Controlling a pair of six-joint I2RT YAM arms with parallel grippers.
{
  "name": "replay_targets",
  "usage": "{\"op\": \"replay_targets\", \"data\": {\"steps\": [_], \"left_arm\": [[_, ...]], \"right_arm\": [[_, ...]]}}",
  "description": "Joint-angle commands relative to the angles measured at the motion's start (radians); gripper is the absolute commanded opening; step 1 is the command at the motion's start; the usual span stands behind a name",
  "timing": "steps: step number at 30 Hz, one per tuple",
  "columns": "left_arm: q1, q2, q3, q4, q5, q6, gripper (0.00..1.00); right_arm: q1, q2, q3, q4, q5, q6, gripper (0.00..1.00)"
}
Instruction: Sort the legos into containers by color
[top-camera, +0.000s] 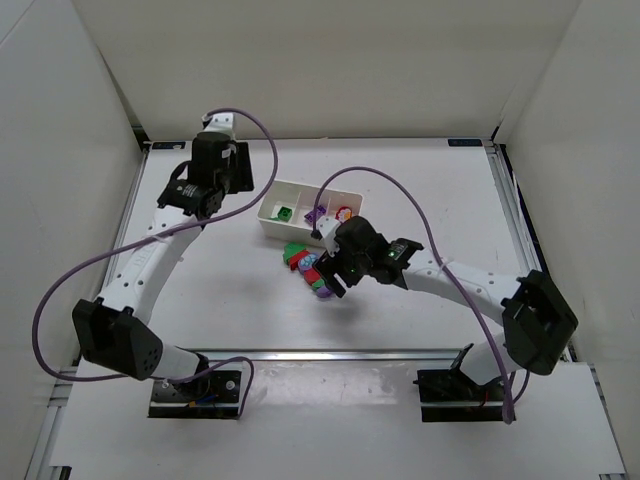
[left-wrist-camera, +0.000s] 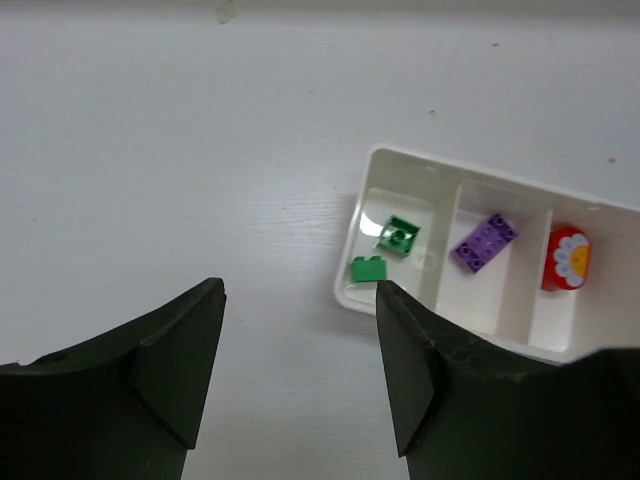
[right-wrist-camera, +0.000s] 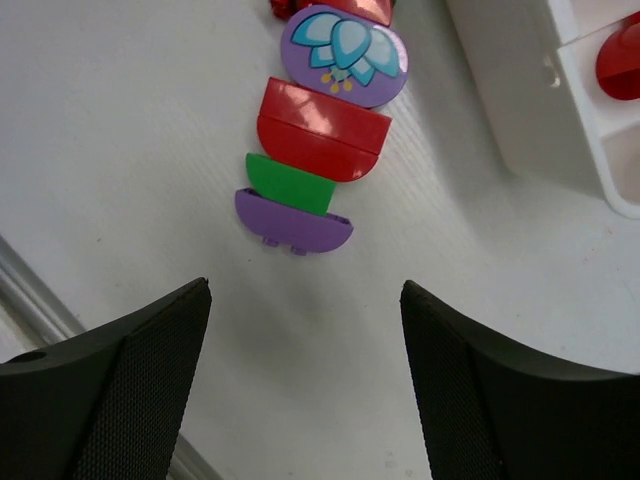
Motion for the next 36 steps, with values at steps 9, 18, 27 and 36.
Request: {"op": "replay_targets", "data": {"steps": [9,18,27,36], "left_arm": [[0.107,-0.117,-0.139,-0.024,-0.008,-0.047,0.74],[0.156,-0.126,-0.176,0.0,0.034,-0.016,0.74],[0.21,-0.121,-0.195,0.026,0.078,0.008,0.76],[0.242,-0.117,-0.217,0.045,0.124,0.016,0.77]], "right_arm": [[-0.002,0.13,0.087,0.061,0.053,0.082,0.89],[-0.009,0.282,0.197,0.083,-0.067,0.164,0.91],[-0.009,0.356,0.252,0.031,-0.087,0.203,0.91],[-0.005,0.391,0.288,0.026,-0.013,0.158,0.99]]}}
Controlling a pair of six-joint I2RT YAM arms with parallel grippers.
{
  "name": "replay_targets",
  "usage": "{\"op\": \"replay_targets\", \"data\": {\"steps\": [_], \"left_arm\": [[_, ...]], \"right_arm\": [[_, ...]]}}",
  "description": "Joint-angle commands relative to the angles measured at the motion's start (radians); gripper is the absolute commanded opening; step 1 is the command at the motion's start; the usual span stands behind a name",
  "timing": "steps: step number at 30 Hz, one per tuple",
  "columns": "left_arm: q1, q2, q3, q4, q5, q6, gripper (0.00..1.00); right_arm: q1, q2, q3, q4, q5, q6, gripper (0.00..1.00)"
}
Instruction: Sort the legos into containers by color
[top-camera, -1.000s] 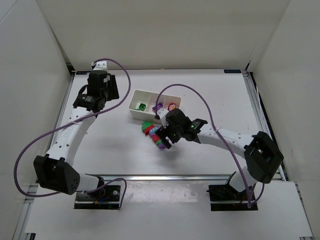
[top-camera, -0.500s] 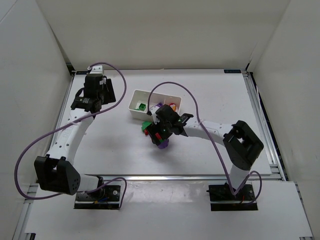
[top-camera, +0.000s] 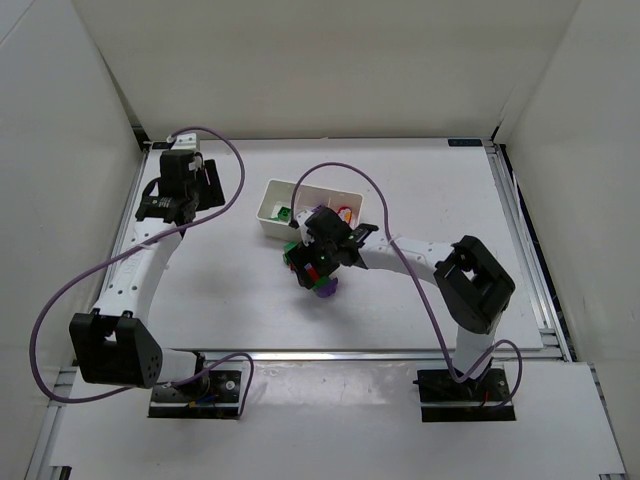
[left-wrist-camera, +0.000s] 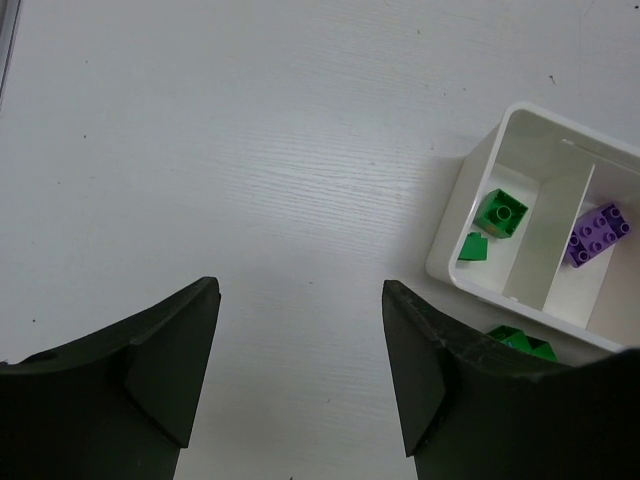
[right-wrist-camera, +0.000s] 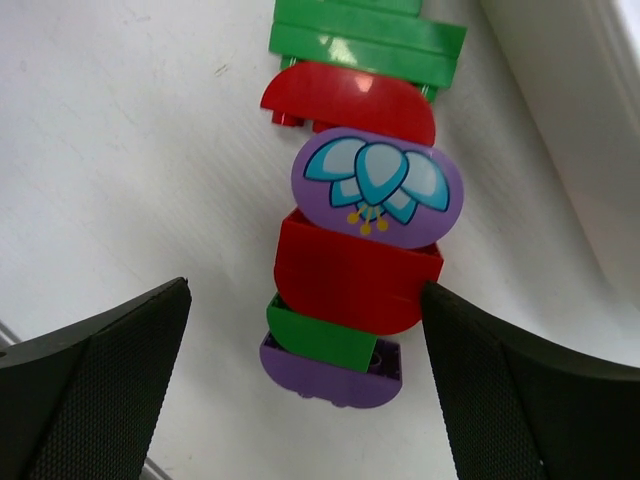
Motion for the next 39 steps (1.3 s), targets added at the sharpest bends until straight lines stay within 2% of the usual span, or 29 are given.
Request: {"op": "replay_targets", "data": {"steps": [1,10,27,33,39], "left_arm": [[0.01,-0.033,-0.01,0.024,0.03,0.011,0.77],[0.016,-0.015,-0.013,0.028,0.053,0.003,0.77],[0.016,0.023,-0.016,0.044,0.049,0.0,0.79],[0.022,0.029,-0.027,0.048,0.052,0.006,0.79],[0.023,0.037,-0.036,0.056,0.076,0.014,0.79]], "right_arm": [[-0.001,0.017,0.057,-0.016,0.048,-0.021,0.99],[-0.002,0.017,0.047,-0.016,0.129,-0.05,0.99],[-0.033,0.103,0.06,-0.004,0.068,0.01,0.98],[-0.031,0.125,0.06,0.013,0.022,0.002,0.85],[-0.03,0.092,0.011,0.052,0.017,-0.045,0.55]]}}
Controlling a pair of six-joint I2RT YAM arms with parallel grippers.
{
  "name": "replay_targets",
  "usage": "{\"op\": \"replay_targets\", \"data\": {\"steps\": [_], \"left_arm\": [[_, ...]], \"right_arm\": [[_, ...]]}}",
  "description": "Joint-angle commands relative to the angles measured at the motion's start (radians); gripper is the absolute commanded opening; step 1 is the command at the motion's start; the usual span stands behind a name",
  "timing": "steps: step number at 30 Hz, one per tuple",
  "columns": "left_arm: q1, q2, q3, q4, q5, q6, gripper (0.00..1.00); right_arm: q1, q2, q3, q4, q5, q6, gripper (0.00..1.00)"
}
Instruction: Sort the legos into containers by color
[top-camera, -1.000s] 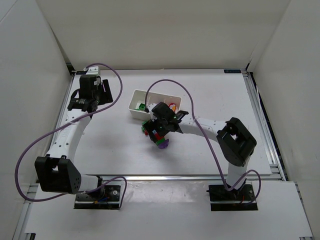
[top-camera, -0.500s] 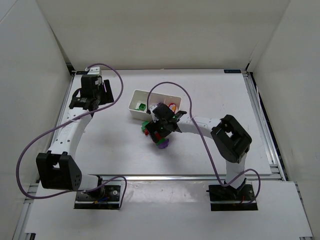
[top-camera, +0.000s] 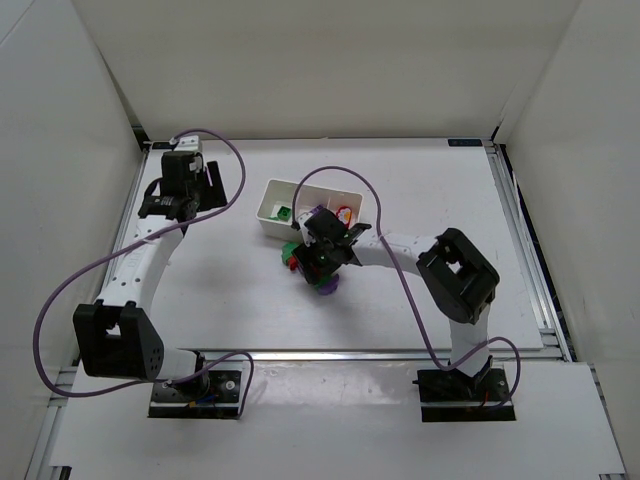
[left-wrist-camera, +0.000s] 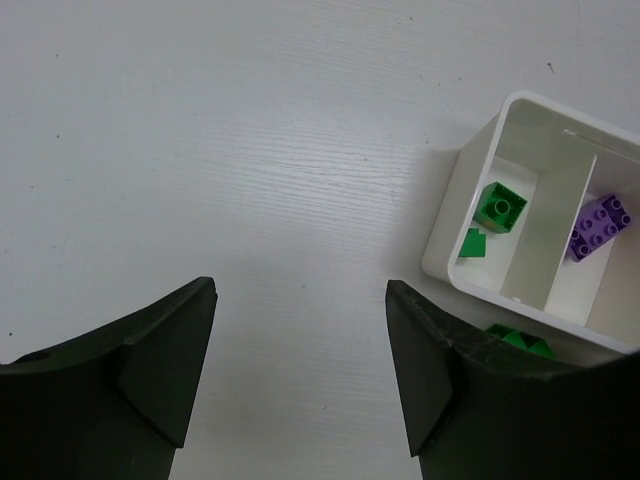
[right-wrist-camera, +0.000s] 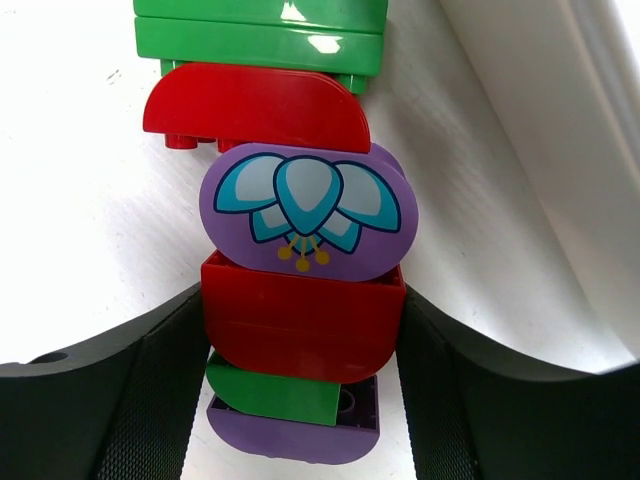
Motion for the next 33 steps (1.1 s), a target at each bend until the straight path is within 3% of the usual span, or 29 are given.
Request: {"op": "replay_targets", "data": {"steps": [1,4,5,8,9,11,14,15,18,21,26,33], "left_arm": [[0.006,0.001,-0.015,0.016,0.032,0.012,0.79],[0.006,-0.006,-0.018,-0.003,0.093,0.038,0.79],[0.006,-0.012,-0.018,-0.016,0.172,0.064,0.79],[0.007,-0.026,-0.017,-0.074,0.281,0.118,0.78],[0.01,-0.033,-0.017,-0.089,0.393,0.142,0.77],[0.014,-0.039,-0.015,-0.152,0.469,0.164,0.74],[0.029,-0.041,-0.029,-0.185,0.652,0.15,0.71],[0.036,-0.03,-0.032,-0.192,0.799,0.148,0.71],[0.047,0.025,-0.04,-0.209,1.025,0.141,0.7],[0.044,0.106,-0.034,-0.209,1.354,0.125,0.69],[0.035,0.212,0.0,-0.209,1.57,0.102,0.69],[-0.008,0.244,0.014,-0.209,1.63,0.082,0.69]], "right_arm": [[0.001,-0.032,-0.028,0.053,-0.018,-0.032,0.45],[0.001,-0.084,-0.065,0.069,-0.027,-0.073,0.33],[-0.001,-0.103,-0.093,0.072,-0.046,-0.091,0.23],[-0.002,-0.195,-0.133,0.066,-0.072,-0.157,0.08],[-0.006,-0.224,-0.162,0.06,-0.081,-0.168,0.06],[-0.009,-0.31,-0.212,0.06,-0.087,-0.21,0.01],[-0.021,-0.431,-0.278,0.075,-0.118,-0.281,0.0],[-0.024,-0.489,-0.294,0.084,-0.138,-0.299,0.0],[-0.024,-0.578,-0.332,0.1,-0.17,-0.369,0.0],[-0.024,-0.624,-0.352,0.124,-0.187,-0.429,0.0],[-0.018,-0.622,-0.346,0.161,-0.189,-0.467,0.0],[-0.021,-0.571,-0.3,0.219,-0.175,-0.495,0.0]]}}
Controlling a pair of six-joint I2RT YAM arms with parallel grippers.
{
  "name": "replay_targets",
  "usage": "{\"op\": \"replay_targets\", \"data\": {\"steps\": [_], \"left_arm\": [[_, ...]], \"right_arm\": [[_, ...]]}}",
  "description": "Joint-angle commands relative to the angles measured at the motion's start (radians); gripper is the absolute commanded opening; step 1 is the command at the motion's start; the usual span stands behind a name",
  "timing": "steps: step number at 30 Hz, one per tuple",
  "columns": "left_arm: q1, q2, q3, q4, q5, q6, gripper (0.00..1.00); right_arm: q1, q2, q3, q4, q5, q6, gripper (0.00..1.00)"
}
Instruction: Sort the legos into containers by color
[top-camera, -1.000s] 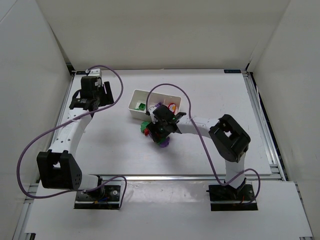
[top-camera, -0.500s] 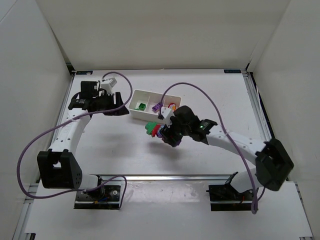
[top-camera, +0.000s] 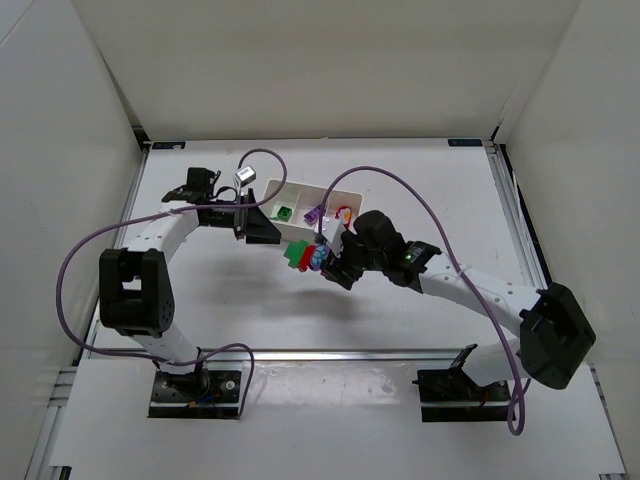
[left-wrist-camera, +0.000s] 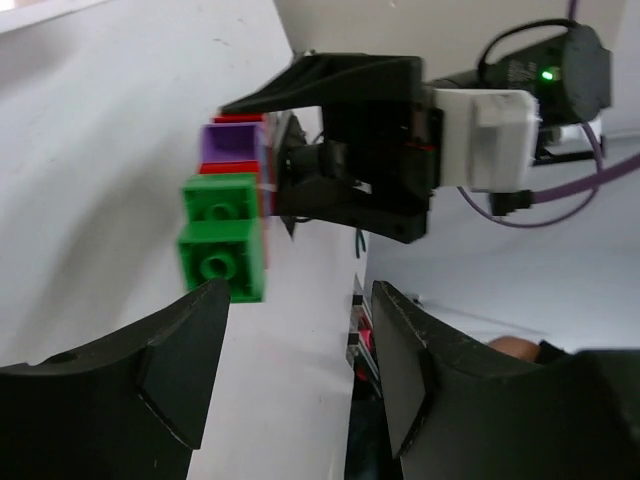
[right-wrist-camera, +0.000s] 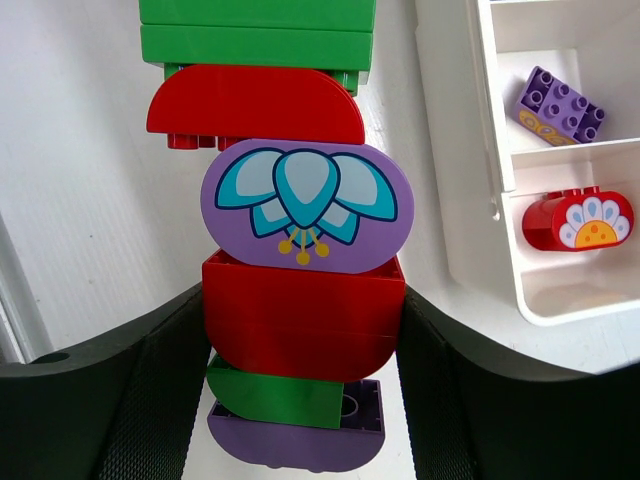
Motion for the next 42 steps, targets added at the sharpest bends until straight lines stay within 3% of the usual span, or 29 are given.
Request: {"op": "replay_targets", "data": {"steps": [1,10,21,29,42], "left_arm": [[-0.03,-0.03,0.035,0.004,0.124,0.0,0.69],[-0.047,-0.042,0.018,0.003,0.04,0.018,0.7],[-0.012,-0.09,0.026,-0.059,-0.176,0.089,0.69],[-0.004,-0.072,0.015,-0.057,-0.178,0.091,0.69],[-0.035,0.013,0.014,-0.073,0.0,0.089,0.67]], "right_arm": [[0.003,0.016,0.051,0.096,-0.003,-0.041,0.0],[0.003,0.038,0.083,0.104,-0.023,-0.047,0.0],[0.003,-0.014,0.066,0.062,-0.011,-0.043,0.0],[0.003,-0.042,0.054,0.065,0.0,-0.037,0.0],[0.003,-0.025,0.074,0.093,-0.02,-0.029,0.0]]}}
